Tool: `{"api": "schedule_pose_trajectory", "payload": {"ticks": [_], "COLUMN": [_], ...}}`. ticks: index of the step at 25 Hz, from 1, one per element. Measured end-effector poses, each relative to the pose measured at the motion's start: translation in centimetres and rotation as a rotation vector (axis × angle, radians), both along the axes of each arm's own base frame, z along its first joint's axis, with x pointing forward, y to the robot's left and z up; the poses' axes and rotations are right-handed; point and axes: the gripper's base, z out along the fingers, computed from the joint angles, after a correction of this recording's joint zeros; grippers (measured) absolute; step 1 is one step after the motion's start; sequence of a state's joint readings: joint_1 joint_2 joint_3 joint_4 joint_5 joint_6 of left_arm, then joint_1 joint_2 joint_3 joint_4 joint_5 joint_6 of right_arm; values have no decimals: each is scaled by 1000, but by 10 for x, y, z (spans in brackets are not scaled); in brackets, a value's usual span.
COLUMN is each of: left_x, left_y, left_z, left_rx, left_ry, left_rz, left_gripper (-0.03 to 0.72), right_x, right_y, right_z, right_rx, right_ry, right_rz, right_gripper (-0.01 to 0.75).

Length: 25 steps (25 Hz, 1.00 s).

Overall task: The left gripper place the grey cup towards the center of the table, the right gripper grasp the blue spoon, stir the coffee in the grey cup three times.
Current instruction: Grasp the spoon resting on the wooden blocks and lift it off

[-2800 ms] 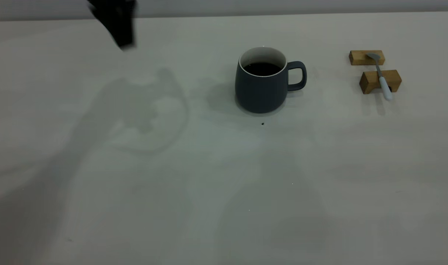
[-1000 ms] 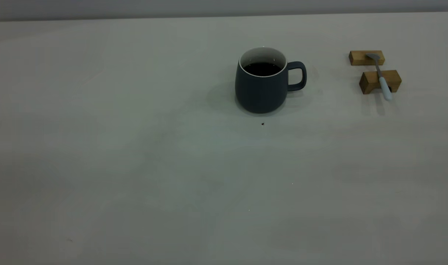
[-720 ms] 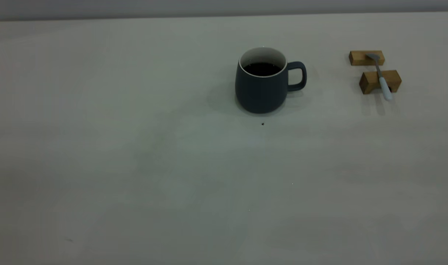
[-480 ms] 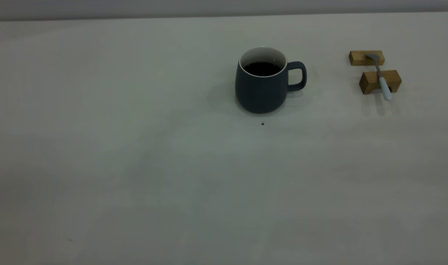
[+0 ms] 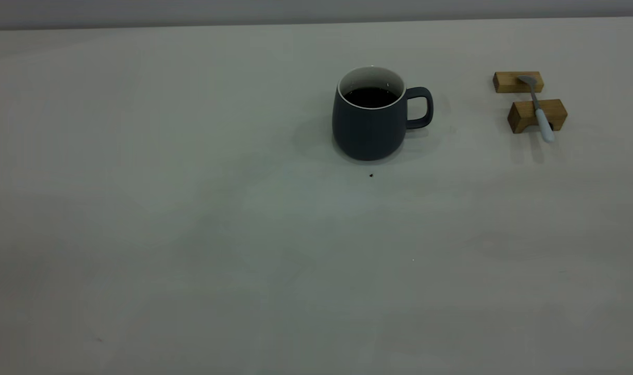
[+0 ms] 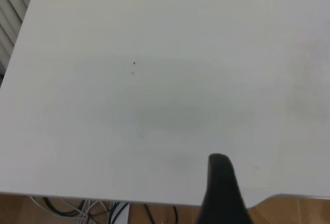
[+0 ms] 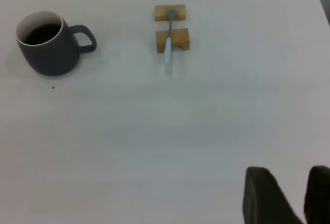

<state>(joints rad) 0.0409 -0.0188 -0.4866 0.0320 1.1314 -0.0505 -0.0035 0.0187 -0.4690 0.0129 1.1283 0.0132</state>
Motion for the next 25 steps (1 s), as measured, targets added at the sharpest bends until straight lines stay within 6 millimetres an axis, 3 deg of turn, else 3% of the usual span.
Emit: {"api": "schedule_pose_trajectory", "payload": {"ticks": [6,10,16,21,25], "left_x": [0,0,0,0,0], "left_y": [0,0,0,0,0], "left_z": [0,0,0,0,0], "left_rx": [0,0,0,0,0], "left_ry": [0,0,0,0,0], "left_rz": [0,0,0,0,0], "left_gripper": [585,585,585,585,585], "right_x": [3,25,82,132,177], "right_y": [5,11,17,23,24], "right_z": [7,12,9,-10,-36], "right_rx": [20,56,105,132,155], "right_ry": [-21,39,173,280,387], "right_rz": [54,114,159,237,242], "right_gripper": [248,340,546,579,580]}}
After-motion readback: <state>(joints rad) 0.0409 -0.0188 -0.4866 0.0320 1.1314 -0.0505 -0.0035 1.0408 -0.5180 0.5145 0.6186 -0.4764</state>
